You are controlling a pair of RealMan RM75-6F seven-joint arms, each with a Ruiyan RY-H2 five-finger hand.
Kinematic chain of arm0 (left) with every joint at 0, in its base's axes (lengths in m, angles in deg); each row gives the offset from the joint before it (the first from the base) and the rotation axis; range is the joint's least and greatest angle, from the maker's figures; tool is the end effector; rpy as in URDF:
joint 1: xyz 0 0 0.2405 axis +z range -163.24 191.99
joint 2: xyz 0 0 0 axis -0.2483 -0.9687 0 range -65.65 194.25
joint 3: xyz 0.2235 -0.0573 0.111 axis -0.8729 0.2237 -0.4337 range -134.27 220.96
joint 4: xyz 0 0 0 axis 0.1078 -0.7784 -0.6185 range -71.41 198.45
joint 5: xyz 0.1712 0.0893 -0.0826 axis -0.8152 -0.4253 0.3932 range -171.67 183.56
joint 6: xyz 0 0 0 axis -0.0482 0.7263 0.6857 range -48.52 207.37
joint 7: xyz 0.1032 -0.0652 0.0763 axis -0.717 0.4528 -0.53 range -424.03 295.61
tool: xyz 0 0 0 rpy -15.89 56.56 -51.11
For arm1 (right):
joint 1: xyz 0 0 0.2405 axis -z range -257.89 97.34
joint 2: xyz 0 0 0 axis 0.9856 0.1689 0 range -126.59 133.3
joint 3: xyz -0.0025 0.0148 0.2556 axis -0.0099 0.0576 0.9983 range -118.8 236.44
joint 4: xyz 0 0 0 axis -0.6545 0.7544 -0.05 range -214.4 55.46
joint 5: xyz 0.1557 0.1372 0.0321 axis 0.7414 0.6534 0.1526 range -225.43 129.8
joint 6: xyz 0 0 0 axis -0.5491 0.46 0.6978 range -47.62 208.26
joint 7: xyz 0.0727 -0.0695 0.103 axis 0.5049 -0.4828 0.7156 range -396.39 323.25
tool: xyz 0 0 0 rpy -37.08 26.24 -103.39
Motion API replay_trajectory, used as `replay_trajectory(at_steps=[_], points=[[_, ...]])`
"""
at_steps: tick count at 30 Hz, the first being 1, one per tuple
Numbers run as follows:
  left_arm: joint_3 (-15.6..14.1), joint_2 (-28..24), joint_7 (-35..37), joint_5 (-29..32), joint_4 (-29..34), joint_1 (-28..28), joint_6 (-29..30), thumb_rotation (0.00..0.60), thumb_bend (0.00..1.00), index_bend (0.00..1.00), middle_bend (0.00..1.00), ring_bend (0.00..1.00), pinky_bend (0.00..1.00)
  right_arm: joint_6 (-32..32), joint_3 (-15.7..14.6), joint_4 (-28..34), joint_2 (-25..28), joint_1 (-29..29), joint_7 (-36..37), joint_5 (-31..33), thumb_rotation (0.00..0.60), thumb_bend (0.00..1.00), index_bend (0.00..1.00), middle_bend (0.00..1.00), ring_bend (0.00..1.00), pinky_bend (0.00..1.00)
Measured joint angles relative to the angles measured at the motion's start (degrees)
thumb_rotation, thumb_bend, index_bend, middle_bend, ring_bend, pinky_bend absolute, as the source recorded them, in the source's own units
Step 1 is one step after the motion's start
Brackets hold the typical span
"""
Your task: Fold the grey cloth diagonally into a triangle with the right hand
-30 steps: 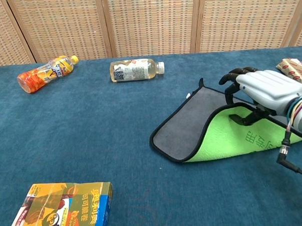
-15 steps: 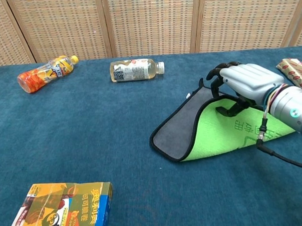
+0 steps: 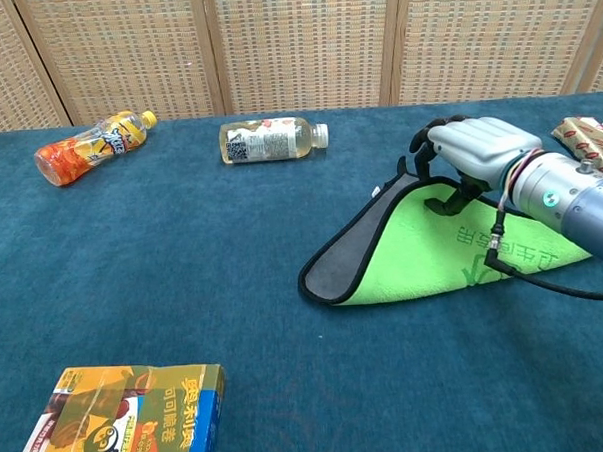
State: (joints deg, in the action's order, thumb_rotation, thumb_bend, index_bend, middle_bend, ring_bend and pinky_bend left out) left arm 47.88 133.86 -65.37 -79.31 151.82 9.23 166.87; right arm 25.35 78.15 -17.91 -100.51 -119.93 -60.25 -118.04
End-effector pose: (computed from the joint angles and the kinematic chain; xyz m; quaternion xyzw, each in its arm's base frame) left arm -0.3126 0.1887 0.1452 -0.5747 -0.3714 -0.4104 0.6028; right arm -0.1700 -0.3792 -0.0454 0.7073 -0.3295 0.3611 0.5107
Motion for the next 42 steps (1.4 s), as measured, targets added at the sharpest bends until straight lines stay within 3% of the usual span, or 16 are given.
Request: replay_trajectory(at_steps=[42], points=[[0.5, 0.1, 1.1, 2.3, -1.0, -0.7, -1.9, 0.600, 0.15, 0.00, 0.00, 0.00, 0.00, 7.3, 1.8, -19.6, -5.9, -11.1, 4.2, 6.3, 0.600, 0.58, 0.67, 0.19, 0.00, 0.00]])
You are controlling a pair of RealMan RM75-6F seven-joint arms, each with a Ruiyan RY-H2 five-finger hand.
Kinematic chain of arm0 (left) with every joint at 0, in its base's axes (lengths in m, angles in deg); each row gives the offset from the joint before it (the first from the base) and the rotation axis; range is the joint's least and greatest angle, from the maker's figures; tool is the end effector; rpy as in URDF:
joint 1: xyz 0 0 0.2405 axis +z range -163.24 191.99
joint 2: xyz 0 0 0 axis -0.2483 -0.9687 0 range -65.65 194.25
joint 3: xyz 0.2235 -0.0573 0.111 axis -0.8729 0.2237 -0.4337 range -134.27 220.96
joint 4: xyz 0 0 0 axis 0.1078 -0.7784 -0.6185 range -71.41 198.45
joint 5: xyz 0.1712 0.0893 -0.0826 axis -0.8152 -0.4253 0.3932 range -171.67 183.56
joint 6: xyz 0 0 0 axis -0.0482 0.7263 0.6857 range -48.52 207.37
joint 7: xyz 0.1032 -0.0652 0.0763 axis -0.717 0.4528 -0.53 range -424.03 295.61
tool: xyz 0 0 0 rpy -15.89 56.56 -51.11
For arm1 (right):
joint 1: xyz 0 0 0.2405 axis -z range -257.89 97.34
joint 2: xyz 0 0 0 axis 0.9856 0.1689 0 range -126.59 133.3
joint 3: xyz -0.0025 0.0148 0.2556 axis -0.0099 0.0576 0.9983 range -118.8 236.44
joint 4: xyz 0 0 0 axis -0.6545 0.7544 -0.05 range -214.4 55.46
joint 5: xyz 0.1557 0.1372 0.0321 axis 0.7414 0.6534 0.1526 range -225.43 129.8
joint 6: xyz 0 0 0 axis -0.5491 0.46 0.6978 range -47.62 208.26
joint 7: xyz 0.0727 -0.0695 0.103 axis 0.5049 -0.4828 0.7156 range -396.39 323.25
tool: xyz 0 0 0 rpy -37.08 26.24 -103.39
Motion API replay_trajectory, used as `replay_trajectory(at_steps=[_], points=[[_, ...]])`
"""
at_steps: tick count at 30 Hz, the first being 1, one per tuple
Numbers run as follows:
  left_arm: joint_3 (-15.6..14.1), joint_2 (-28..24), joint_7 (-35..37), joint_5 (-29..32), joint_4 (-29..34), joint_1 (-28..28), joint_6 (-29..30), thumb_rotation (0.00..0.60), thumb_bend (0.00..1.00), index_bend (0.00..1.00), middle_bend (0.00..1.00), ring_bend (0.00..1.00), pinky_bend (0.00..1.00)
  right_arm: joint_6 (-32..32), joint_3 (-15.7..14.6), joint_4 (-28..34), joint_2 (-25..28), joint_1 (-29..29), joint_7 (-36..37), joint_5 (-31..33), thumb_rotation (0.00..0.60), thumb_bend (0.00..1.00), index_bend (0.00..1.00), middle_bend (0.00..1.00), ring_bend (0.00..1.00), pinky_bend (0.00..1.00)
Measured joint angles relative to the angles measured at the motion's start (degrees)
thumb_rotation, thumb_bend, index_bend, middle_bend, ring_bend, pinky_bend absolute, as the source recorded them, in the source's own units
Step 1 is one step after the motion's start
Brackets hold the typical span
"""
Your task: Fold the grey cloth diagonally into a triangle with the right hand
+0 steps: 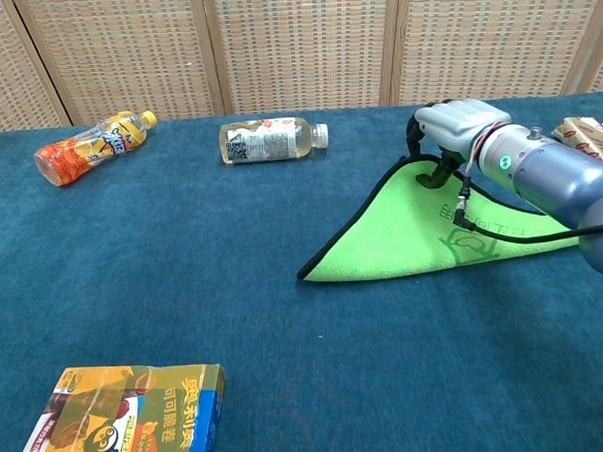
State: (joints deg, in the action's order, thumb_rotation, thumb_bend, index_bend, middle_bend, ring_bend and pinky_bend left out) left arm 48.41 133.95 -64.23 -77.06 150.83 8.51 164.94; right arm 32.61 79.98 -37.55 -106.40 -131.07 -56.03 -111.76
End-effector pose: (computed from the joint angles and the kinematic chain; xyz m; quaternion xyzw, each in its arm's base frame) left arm -0.3198 0.1950 0.1454 -0.5681 -0.3852 -0.4022 0.6058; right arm -0.1635 -0.4387 -0.0507 0.6997 -0.3318 0.3290 0.5405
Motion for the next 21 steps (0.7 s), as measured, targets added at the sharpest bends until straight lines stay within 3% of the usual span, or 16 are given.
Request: replay_trajectory(at_steps=[21], points=[[0.0, 0.1, -0.1, 0.1, -0.1, -0.1, -0.1, 0.600, 0.15, 0.00, 0.00, 0.00, 0.00, 1.6, -0.5, -5.8, -0.8, -1.4, 2.6, 0.8, 0.600, 0.58, 0.67, 0.19, 0.00, 0.00]])
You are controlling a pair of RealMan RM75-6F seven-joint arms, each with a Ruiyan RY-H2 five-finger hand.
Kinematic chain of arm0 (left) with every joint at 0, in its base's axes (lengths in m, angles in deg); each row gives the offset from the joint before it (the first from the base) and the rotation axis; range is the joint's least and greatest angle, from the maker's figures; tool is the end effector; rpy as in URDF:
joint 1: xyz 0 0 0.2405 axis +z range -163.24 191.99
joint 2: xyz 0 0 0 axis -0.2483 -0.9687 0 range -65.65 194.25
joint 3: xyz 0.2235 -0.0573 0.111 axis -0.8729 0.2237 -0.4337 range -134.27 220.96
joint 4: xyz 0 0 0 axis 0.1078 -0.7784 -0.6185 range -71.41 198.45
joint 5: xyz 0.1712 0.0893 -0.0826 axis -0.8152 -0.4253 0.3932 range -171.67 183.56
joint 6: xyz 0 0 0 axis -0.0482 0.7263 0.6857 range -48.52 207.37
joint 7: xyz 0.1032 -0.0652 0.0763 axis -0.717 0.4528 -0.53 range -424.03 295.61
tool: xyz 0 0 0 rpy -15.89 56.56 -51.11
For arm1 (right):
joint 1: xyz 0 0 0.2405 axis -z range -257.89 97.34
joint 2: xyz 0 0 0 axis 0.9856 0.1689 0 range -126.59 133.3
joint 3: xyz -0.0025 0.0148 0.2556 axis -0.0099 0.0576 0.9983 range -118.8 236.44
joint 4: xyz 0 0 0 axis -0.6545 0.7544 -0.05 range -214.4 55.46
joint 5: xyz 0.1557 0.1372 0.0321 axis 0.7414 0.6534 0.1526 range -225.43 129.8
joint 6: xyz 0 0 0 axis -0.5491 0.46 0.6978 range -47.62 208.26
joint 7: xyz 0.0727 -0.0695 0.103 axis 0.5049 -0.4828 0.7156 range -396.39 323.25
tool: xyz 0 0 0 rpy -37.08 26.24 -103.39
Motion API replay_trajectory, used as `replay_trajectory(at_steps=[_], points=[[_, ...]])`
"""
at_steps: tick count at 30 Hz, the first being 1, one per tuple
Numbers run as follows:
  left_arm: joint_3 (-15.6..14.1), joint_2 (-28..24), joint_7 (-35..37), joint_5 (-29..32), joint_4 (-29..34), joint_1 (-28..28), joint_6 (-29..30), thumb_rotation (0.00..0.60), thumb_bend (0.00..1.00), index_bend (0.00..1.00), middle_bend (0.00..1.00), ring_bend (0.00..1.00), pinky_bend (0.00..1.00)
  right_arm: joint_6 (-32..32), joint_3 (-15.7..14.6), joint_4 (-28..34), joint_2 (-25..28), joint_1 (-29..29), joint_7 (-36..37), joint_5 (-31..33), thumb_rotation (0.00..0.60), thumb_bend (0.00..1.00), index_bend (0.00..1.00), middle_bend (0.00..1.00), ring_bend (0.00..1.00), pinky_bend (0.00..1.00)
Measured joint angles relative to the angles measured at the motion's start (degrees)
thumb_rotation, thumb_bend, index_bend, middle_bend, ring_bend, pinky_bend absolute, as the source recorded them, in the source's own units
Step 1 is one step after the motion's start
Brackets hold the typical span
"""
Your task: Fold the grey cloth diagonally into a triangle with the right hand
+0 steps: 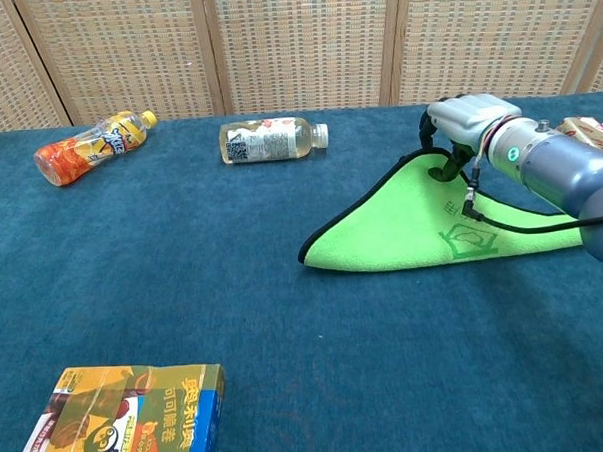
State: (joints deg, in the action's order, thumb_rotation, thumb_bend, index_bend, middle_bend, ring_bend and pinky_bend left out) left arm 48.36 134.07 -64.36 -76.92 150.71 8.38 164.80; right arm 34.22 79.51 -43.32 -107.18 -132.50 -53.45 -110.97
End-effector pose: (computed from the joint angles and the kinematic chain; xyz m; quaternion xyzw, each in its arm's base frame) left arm -0.3201 0.1956 0.1445 -0.5689 -0.3855 -0.4008 0.6059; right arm -0.1753 -0.4510 -0.0431 0.6910 -0.3349 0.3173 0.5565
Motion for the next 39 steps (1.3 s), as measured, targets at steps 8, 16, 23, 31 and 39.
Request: replay_trajectory(at_steps=[8, 16, 23, 31, 39], points=[[0.0, 0.1, -0.1, 0.1, 0.0, -0.1, -0.2, 0.600, 0.15, 0.00, 0.00, 0.00, 0.00, 0.7, -0.2, -1.4, -0.3, -0.4, 0.3, 0.3, 0.600, 0.58, 0.67, 0.19, 0.00, 0.00], [0.0, 0.2, -0.2, 0.3, -0.2, -0.2, -0.4, 0.600, 0.15, 0.00, 0.00, 0.00, 0.00, 1.5, -0.3, -3.1, -0.9, -1.0, 1.0, 0.4, 0.600, 0.58, 0.67, 0.19, 0.00, 0.00], [0.0, 0.2, -0.3, 0.4, -0.2, -0.2, -0.5, 0.600, 0.15, 0.00, 0.00, 0.00, 0.00, 2.2, -0.3, -4.8, -1.5, -1.6, 1.9, 0.3, 0.600, 0.58, 0.67, 0.19, 0.00, 0.00], [0.1, 0.1, -0.2, 0.6, -0.1, -0.2, -0.4, 0.600, 0.15, 0.00, 0.00, 0.00, 0.00, 2.9, -0.3, -6.5, -2.1, -2.6, 2.8, 0.0, 0.600, 0.58, 0.67, 0.20, 0.00, 0.00], [0.3, 0.1, -0.2, 1.0, -0.3, -0.3, -0.6, 0.600, 0.15, 0.00, 0.00, 0.00, 0.00, 4.0, -0.4, -9.1, -3.0, -3.5, 3.8, -0.2, 0.600, 0.58, 0.67, 0.20, 0.00, 0.00]])
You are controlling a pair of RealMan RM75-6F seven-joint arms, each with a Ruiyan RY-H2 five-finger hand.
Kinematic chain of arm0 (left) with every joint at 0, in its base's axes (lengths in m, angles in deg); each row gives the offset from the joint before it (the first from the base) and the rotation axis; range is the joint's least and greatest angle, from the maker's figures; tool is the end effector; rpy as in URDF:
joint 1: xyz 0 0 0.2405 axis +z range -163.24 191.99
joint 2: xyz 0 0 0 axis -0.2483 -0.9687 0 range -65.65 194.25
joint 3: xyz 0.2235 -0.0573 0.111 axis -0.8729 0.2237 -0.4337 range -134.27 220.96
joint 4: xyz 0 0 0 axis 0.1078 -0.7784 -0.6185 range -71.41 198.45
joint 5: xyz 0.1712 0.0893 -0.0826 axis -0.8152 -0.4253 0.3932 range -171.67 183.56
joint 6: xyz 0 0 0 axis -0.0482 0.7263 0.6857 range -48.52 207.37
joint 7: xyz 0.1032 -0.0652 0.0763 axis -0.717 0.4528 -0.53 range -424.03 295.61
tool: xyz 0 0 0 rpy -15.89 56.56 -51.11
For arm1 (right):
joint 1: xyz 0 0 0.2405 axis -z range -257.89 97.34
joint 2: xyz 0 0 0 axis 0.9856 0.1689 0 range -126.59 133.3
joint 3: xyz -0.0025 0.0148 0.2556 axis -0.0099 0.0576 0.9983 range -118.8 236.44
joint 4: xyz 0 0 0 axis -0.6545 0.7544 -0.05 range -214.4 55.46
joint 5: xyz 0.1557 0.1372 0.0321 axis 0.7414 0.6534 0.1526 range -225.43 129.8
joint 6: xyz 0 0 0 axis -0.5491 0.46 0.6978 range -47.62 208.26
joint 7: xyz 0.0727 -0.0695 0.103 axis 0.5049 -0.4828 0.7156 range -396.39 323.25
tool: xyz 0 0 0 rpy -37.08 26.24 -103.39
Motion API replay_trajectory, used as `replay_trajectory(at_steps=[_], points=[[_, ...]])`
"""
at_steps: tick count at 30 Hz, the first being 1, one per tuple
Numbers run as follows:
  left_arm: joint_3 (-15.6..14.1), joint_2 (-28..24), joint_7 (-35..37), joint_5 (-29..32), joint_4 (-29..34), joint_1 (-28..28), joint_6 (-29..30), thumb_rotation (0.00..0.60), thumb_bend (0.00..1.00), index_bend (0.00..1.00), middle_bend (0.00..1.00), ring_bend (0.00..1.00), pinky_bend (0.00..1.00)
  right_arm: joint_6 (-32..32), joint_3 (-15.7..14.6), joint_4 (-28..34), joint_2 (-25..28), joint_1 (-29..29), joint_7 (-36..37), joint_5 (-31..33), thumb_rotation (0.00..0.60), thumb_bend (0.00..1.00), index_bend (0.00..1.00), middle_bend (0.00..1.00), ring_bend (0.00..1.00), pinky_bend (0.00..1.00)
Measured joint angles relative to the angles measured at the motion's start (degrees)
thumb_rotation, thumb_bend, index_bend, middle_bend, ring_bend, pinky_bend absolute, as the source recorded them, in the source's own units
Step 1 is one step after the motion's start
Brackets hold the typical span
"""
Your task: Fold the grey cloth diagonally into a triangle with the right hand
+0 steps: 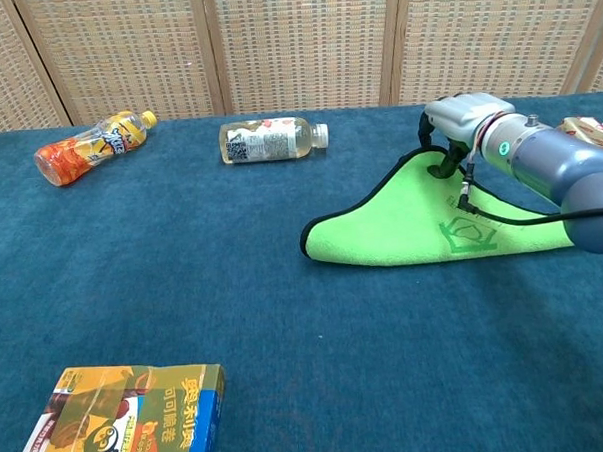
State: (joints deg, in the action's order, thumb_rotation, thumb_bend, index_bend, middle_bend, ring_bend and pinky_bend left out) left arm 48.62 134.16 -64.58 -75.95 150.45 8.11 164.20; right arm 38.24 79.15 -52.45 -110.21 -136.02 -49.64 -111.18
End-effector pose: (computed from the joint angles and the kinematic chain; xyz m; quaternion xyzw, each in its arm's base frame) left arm -0.3224 0.1980 0.1447 -0.5665 -0.3880 -0.3958 0.6098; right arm -0.1753 -0.4661 -0.0457 0.6931 -0.3369 0.3021 0.5611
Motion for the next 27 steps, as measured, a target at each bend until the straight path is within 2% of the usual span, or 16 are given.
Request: replay_trajectory(at_steps=[9, 12, 14, 17, 20, 22, 27], points=[[0.0, 0.1, -0.1, 0.3, -0.1, -0.2, -0.4, 0.600, 0.15, 0.00, 0.00, 0.00, 0.00, 0.9, -0.1, -2.3, -0.9, -0.7, 1.3, -0.4, 0.600, 0.58, 0.67, 0.18, 0.00, 0.00], [0.0, 0.2, -0.1, 0.4, -0.3, -0.2, -0.5, 0.600, 0.15, 0.00, 0.00, 0.00, 0.00, 1.3, -0.2, -2.8, -1.1, -0.8, 1.6, -0.5, 0.600, 0.52, 0.53, 0.09, 0.00, 0.00], [0.1, 0.2, 0.0, 0.5, -0.3, -0.2, -0.5, 0.600, 0.15, 0.00, 0.00, 0.00, 0.00, 1.4, -0.3, -2.8, -1.0, -0.7, 2.1, -0.7, 0.600, 0.42, 0.35, 0.01, 0.00, 0.00], [0.1, 0.2, 0.0, 0.4, -0.3, -0.2, -0.5, 0.600, 0.15, 0.00, 0.00, 0.00, 0.00, 1.9, -0.6, -2.5, -0.6, -0.6, 2.3, -1.0, 0.600, 0.31, 0.17, 0.00, 0.00, 0.00], [0.0, 0.2, -0.1, 0.3, -0.2, -0.2, -0.4, 0.600, 0.15, 0.00, 0.00, 0.00, 0.00, 1.9, -0.7, -1.6, 0.0, -0.5, 2.4, -1.2, 0.600, 0.23, 0.04, 0.00, 0.00, 0.00], [0.0, 0.2, -0.1, 0.3, -0.2, -0.2, -0.3, 0.600, 0.15, 0.00, 0.00, 0.00, 0.00, 1.6, -0.7, -1.1, 0.3, -0.5, 2.3, -1.3, 0.600, 0.20, 0.01, 0.00, 0.00, 0.00], [0.0, 0.1, -0.1, 0.1, -0.1, -0.1, -0.2, 0.600, 0.15, 0.00, 0.00, 0.00, 0.00, 0.4, -0.5, 0.5, 1.3, -0.1, 1.5, -1.2, 0.600, 0.19, 0.00, 0.00, 0.00, 0.00]])
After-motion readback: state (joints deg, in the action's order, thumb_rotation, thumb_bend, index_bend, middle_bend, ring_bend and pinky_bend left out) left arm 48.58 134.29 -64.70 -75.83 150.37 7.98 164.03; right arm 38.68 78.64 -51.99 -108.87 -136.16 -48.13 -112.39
